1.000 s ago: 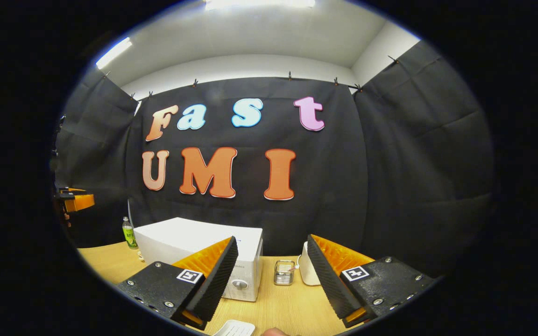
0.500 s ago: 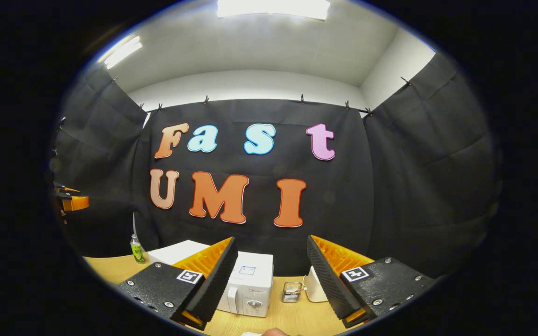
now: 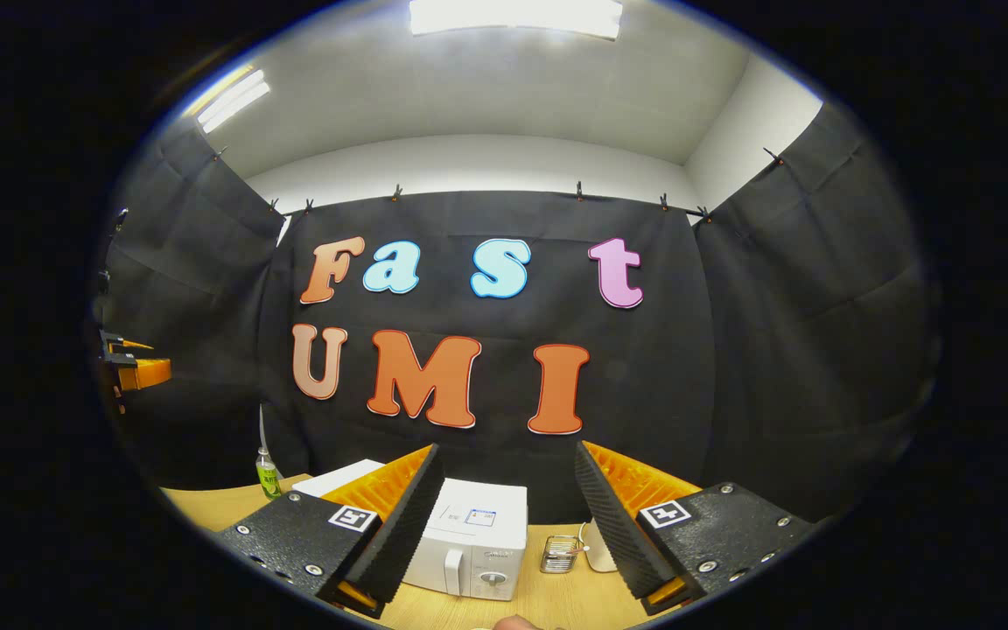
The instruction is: Open the microwave oven with the left hand, put the food in, and close the microwave oven.
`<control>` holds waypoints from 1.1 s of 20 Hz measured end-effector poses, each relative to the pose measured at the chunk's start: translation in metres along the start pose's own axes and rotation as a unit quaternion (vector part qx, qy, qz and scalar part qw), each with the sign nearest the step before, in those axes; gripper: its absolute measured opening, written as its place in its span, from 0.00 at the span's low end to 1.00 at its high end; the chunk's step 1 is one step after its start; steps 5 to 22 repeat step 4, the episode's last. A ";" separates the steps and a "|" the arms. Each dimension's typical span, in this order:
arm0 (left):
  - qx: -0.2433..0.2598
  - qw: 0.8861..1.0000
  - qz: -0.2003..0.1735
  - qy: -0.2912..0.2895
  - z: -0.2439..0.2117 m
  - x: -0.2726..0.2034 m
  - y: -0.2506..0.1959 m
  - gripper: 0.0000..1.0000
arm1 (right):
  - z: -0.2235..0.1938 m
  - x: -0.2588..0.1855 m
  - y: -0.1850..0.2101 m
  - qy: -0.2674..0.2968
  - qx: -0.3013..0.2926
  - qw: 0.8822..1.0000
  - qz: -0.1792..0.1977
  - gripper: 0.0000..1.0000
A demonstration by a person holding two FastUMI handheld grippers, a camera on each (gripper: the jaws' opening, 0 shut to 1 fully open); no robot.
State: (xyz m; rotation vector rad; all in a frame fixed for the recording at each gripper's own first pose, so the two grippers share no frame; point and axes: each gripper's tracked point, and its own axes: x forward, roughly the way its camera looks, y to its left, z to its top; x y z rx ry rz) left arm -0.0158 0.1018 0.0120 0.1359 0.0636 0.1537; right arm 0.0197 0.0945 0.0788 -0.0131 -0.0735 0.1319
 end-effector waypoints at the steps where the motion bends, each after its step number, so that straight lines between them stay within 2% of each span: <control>1: 0.002 1.000 0.000 -0.004 0.003 -0.001 -0.001 0.87 | 0.002 0.002 0.001 -0.002 0.001 1.000 0.002 0.93; 3: 0.007 1.000 0.003 -0.013 0.010 -0.003 -0.005 0.90 | 0.004 0.004 0.000 -0.004 0.004 1.000 0.005 0.94; 4: 0.014 1.000 0.008 -0.023 0.015 -0.002 -0.004 0.87 | 0.004 0.004 0.001 -0.006 0.004 1.000 0.009 0.94; 22: 0.014 1.000 0.008 -0.023 0.015 -0.002 -0.004 0.87 | 0.004 0.004 0.001 -0.006 0.004 1.000 0.009 0.94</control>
